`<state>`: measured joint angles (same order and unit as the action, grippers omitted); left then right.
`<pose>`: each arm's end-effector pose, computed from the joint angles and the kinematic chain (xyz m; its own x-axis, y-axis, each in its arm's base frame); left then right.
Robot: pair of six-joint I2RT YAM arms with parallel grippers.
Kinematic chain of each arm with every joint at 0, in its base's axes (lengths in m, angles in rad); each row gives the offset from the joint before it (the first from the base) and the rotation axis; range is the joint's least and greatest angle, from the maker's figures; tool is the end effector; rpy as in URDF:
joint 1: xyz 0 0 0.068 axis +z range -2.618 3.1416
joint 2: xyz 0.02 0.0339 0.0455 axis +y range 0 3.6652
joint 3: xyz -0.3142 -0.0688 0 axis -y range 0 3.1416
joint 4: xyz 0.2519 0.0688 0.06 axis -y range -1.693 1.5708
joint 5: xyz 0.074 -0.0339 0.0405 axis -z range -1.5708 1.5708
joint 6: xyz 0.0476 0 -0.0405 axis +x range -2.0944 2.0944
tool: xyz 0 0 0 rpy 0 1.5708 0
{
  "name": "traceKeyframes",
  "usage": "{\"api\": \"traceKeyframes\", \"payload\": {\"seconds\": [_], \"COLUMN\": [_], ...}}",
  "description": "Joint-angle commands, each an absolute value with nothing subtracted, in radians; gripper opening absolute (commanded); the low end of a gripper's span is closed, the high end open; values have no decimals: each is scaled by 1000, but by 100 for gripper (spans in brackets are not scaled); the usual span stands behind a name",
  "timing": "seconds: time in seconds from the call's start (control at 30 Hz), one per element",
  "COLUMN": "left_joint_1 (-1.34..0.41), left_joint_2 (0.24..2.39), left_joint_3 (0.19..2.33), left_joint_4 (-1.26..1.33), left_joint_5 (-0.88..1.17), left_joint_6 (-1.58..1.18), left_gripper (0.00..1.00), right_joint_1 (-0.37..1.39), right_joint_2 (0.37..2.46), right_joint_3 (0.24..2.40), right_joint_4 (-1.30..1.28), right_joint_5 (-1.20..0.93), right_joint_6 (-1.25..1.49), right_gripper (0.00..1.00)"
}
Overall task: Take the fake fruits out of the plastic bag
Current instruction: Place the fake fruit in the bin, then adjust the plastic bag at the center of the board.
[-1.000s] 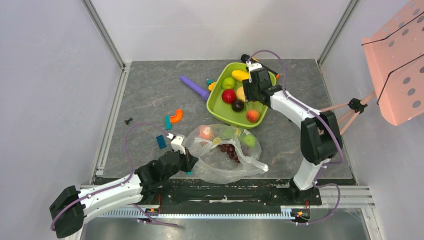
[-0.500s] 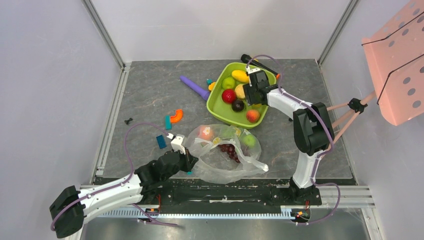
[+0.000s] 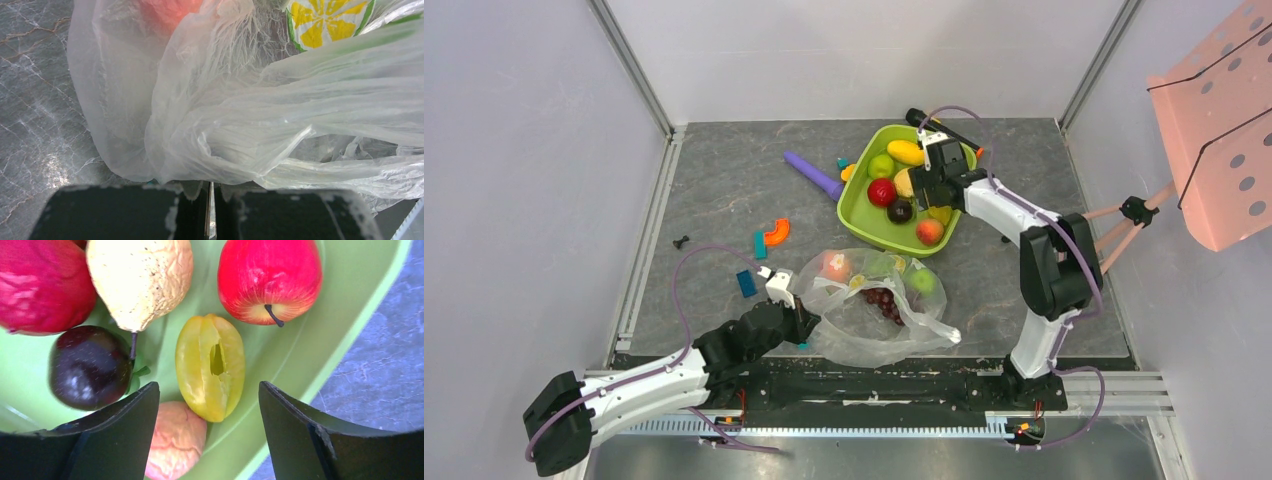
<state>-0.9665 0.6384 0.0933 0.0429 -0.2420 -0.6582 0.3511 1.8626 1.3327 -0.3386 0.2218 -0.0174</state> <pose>0.0773 -0.0919 0.1636 -0.6321 -0.1298 -0.7640 0.3703 0.8154 -0.4449 0.4129 0.1401 0.2469 -0.7132 -0.2793 -0.6429 -0.2145 0.9602 -0.1791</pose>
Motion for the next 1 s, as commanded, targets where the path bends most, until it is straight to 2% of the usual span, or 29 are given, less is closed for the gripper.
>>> {"api": "traceKeyframes", "payload": {"seconds": [0.0, 0.13, 0.2, 0.4, 0.5, 0.83, 0.97], "left_joint_1": [-971, -970, -971, -971, -971, -971, -971], "left_joint_2": [640, 641, 640, 625, 593, 448, 414], "left_joint_3": [100, 101, 103, 135, 184, 357, 459], "left_joint_4": [67, 67, 67, 34, -36, -260, -363], "left_joint_5": [-253, -251, -255, -266, -271, -290, -294], "left_joint_6": [-673, -673, -668, -655, -638, -608, -563], "left_gripper": [7, 7, 8, 7, 8, 23, 22], "right_joint_1": [349, 354, 380, 627, 735, 945, 994], "right_joint_2": [1701, 1565, 1494, 1336, 1267, 995, 959], "right_joint_3": [1322, 1273, 1249, 1249, 1222, 879, 768], "right_joint_4": [-325, -304, -310, -414, -436, -273, -229], "right_joint_5": [173, 51, 60, 234, 234, 22, -33], "right_joint_6": [-18, 25, 48, 34, 49, 24, 20], "right_gripper": [74, 72, 72, 71, 68, 64, 60]}}
